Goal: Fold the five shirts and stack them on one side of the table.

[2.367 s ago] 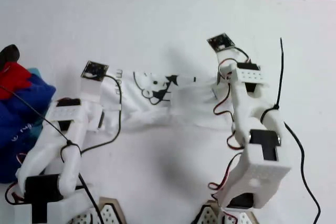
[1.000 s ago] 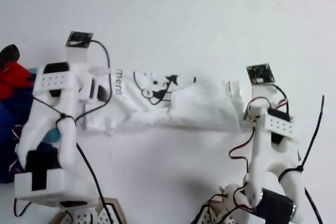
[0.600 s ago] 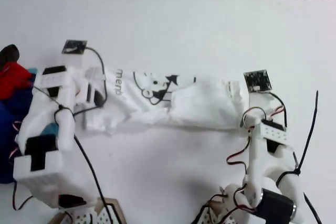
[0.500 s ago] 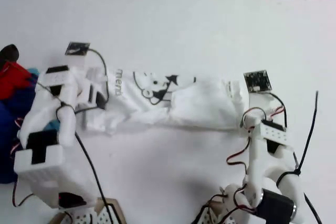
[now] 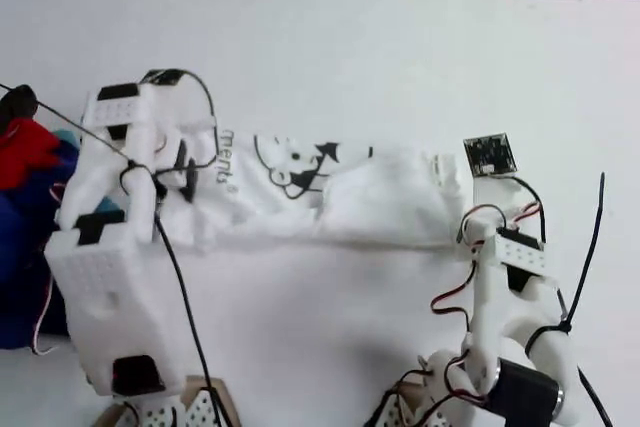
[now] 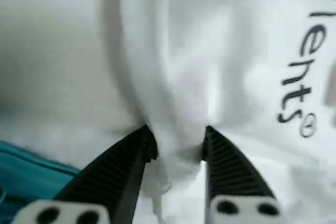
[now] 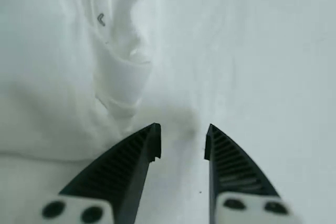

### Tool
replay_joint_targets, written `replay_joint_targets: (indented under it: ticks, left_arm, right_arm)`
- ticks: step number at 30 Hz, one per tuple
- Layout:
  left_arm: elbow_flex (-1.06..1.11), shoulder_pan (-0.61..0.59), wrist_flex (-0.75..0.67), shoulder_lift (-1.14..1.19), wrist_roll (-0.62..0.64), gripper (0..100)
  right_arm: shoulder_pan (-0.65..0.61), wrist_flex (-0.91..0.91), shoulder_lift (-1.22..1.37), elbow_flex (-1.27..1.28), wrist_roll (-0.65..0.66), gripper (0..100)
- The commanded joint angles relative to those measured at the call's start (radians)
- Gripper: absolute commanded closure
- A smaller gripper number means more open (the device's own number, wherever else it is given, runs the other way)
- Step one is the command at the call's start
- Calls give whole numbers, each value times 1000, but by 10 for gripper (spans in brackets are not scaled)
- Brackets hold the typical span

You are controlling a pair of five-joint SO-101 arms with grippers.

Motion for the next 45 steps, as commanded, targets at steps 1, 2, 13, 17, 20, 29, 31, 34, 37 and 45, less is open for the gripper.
replay_joint_targets:
  ticks: [1,2,13,17,20,29,31,34,37,45]
  left_arm:
    - [-65,-14,5,41,-3,974]
    - [-71,-14,5,43,-3,974]
    - [-277,18,226,-40,2,973]
    - [-367,106,356,-112,6,973]
    - [-407,190,387,-158,6,973]
    - [-414,496,387,-334,29,973]
    - [-414,562,381,-356,69,973]
    - [-414,660,364,-359,92,973]
    - [-414,740,324,-362,94,973]
    - [-414,806,163,-322,94,973]
  right_arm:
    - [-1,-16,-36,-3,-6,858]
    - [-1,-16,-36,-3,-6,858]
    - [62,-65,-38,-3,-146,858]
    - [111,-97,-38,-3,-235,858]
    - [137,-104,-38,-6,-264,858]
    - [208,-104,-47,-9,-322,858]
    - [242,-122,-47,-9,-391,858]
    - [269,-134,-47,-9,-451,858]
    - [272,-137,-47,-9,-454,858]
    - [271,-137,-44,-9,-454,858]
